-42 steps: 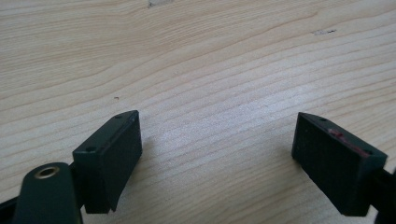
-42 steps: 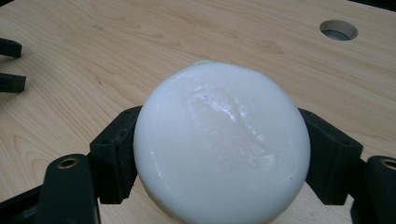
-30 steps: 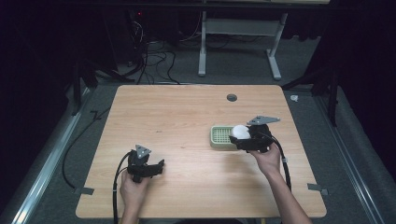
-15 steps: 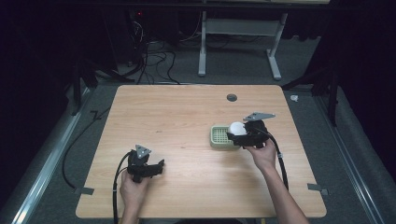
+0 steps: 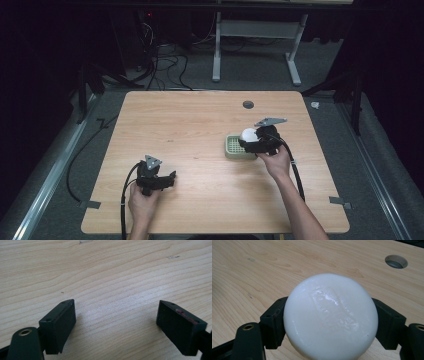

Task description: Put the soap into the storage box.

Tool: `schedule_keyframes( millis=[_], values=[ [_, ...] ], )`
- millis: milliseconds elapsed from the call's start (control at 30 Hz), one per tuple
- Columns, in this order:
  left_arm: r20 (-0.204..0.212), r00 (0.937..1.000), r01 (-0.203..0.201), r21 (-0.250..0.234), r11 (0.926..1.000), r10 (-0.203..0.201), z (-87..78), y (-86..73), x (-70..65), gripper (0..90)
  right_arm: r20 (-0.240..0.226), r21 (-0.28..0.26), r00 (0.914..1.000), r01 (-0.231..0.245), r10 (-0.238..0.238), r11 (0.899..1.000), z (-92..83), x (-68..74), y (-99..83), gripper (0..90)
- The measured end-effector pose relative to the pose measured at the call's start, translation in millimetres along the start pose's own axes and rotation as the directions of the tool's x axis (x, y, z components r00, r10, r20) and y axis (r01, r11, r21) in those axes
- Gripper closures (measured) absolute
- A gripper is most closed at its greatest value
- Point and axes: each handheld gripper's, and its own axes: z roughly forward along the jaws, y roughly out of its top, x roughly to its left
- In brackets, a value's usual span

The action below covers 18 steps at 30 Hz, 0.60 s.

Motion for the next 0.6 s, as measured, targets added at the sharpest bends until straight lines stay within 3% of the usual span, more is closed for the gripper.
schedule_keyframes(
  millis=[600],
  values=[
    [0.0, 1.0, 0.0, 0.0, 1.0, 0.0, 0.0, 0.0, 0.0, 16.5, 0.015, 0.052, 0.9996, 0.021, -0.022, 0.998, 32.0, 2.1, -4.6, 24.9]
  ],
)
